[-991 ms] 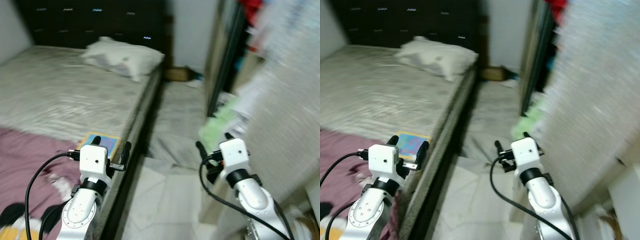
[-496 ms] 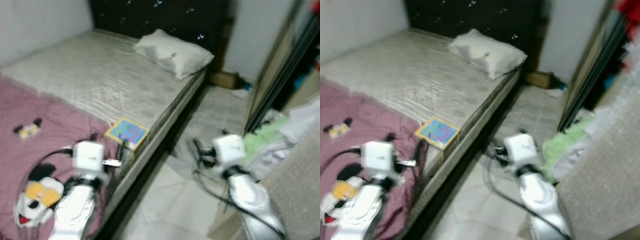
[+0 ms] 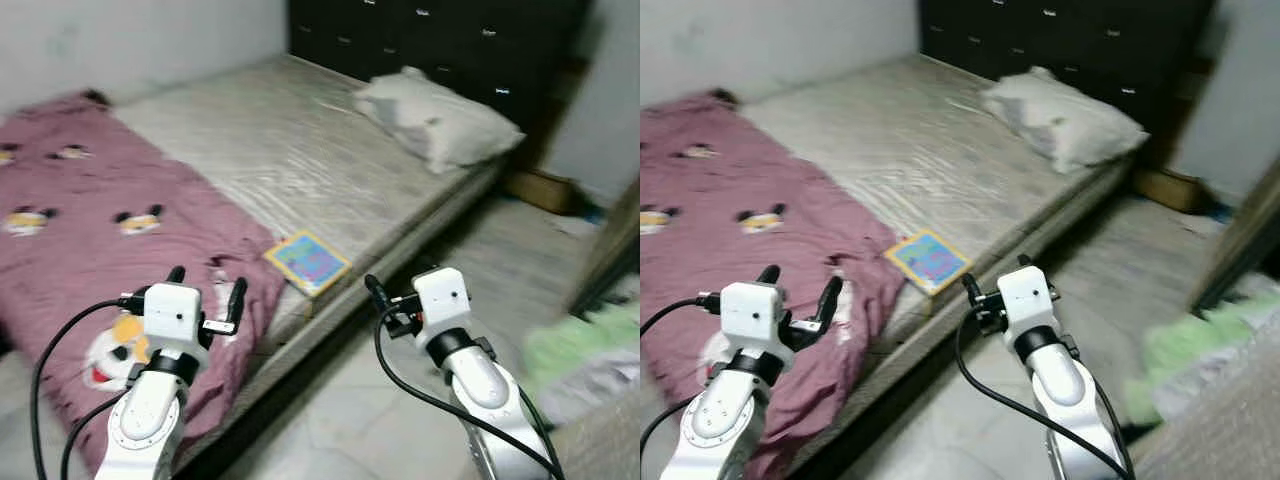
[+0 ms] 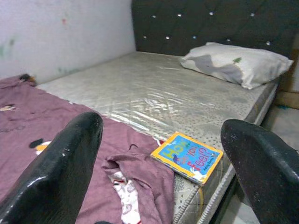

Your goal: Clean up the room

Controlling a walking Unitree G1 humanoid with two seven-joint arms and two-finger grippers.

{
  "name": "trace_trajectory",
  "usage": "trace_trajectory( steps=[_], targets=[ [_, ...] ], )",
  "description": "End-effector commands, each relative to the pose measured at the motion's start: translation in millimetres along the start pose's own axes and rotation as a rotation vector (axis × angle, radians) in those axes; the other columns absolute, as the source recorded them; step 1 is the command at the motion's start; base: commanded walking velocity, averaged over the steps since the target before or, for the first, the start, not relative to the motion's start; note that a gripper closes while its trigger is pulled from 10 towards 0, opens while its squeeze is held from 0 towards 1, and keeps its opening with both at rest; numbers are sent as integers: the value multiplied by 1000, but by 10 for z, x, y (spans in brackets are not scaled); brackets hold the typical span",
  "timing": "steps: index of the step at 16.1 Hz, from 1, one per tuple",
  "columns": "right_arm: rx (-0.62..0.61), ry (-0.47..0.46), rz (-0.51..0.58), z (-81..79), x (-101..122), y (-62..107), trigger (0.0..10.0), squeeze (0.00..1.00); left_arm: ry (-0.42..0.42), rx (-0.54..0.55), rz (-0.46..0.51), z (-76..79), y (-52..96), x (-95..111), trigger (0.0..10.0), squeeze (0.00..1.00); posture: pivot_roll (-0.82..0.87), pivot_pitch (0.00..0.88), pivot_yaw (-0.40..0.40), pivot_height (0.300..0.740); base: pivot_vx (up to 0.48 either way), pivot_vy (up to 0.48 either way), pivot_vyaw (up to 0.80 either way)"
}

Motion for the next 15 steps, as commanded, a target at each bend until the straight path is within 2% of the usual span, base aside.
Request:
trace_trajectory(
  steps=[1,15],
  targets=[
    [-22,2,-1,58,-5,1,10000,0,-2,-21,6,49,-10,23,10000,0,-61,50,-35,740,0,0,800],
    [-12,1,16,31,32,-22,10000,0,18,-52,6,79,-31,33,10000,0,-60,50,-32,740,0,0,800]
  ],
)
Point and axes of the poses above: a point about 5 cm out from each wrist's last joint towards the gripper, its own y axis pointing back from the gripper into the wrist, its own x axis along the axis of the wrist's last joint, z = x × y, the point moved 3 cm from there along -y, pointing out of the wrist towards the gripper, and after that the axes turned 4 degrees about y, right-handed, at the moved point
